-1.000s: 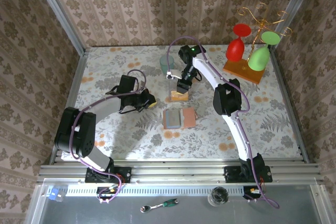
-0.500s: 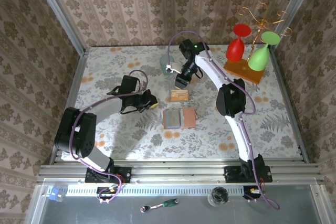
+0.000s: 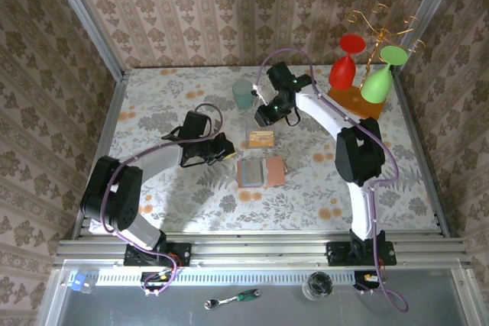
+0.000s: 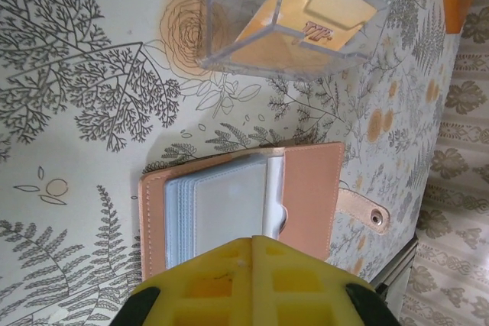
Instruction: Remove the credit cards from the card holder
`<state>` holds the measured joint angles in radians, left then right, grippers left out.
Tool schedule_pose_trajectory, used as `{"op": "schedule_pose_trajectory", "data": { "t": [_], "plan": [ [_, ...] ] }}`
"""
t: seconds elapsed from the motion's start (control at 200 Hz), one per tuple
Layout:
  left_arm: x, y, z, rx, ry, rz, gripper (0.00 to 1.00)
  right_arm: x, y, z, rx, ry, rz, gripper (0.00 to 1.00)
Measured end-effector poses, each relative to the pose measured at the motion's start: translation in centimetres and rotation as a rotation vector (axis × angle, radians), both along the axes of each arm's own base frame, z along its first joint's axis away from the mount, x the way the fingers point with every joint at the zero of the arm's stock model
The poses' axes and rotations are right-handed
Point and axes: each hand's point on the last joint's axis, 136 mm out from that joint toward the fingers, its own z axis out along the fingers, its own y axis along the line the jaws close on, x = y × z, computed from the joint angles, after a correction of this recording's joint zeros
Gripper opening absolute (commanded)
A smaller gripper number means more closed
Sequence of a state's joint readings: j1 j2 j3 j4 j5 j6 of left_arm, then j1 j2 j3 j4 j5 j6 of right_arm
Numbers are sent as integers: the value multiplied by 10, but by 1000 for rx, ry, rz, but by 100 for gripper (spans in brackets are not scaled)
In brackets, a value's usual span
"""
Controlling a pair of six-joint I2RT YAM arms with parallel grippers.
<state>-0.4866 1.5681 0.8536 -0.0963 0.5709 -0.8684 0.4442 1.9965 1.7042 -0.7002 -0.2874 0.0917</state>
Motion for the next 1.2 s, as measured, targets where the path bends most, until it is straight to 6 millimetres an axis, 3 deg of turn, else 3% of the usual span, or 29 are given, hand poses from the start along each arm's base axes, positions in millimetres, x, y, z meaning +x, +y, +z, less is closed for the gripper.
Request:
{"op": "schedule_pose_trajectory", "data": {
  "t": [0.165,0.305,0.555,0.845,1.195],
  "plan": [
    [-3,1,-6,7,0,4,0,-19,4,8,77,42,-198,21],
    [-3,-1,-9,3,-2,5,0,-39,14,3,130,101,-294,22],
    [-12,-11,-14,-3,-7,-24,0,-70,22,-26,150,243,-362,29],
    [-35,-4,-40,31,47,-42,0,-107,20,-66,104,343,-360,37],
    [-44,-6,-62,23,81,-57,0,-112,24,-69,106,349,-352,41]
  ]
}}
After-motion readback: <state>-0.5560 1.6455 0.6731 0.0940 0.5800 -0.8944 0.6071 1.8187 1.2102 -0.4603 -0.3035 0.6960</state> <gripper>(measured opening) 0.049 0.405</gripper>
